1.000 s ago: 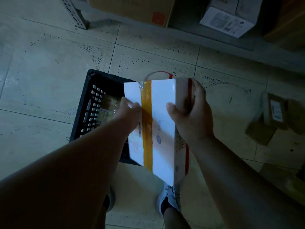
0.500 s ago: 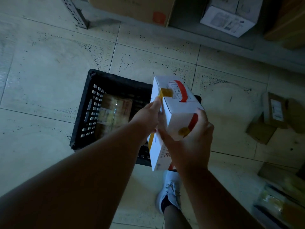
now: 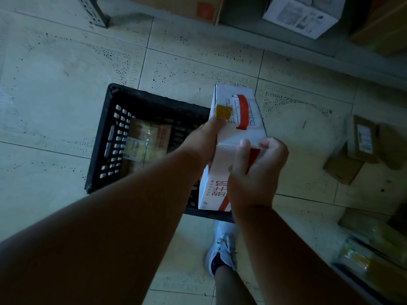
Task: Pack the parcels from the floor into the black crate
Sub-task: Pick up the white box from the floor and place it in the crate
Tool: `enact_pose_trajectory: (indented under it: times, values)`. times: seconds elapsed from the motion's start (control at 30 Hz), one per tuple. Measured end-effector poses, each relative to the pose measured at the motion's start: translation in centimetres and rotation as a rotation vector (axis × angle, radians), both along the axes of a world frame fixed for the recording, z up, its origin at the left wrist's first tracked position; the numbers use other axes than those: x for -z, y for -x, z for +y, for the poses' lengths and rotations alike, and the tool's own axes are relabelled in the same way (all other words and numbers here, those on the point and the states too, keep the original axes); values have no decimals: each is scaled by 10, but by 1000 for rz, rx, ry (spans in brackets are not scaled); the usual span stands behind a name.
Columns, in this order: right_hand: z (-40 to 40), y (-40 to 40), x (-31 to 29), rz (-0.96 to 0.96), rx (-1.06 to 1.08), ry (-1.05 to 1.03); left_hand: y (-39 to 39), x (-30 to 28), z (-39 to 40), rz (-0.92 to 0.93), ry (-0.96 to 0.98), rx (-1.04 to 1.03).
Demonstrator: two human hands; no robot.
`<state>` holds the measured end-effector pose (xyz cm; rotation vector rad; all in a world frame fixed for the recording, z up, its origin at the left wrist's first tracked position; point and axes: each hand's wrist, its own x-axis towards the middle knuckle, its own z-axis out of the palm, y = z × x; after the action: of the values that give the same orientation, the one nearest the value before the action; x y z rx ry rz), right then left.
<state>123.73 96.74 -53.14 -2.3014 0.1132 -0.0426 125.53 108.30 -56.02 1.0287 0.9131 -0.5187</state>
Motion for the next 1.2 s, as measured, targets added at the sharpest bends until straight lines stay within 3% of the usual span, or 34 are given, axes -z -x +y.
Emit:
enact_pose_trajectory:
  times: [0.13, 0.3, 0.37, 0.5, 0.77, 1.07, 1.2]
  values:
    - [-1, 6, 4, 106, 65, -7, 10, 6, 0, -23, -41, 27]
    - [-13, -1, 15, 508, 127, 87, 22, 10, 1, -54, 49, -2]
    - [-12, -8, 19, 571, 122, 100, 23, 13, -2, -30, -61, 74]
    - [-18, -11, 25, 567, 96, 126, 32, 19, -10, -24, -374, 290]
    - [-50, 8, 56, 649, 11, 152, 48, 42, -22, -26, -334, 437]
    - [-85, 3, 76, 591, -57, 241, 31, 64, -52, -37, -436, 627]
    - [-90, 4, 80, 583, -97, 242, 33, 65, -51, -7, -388, 643]
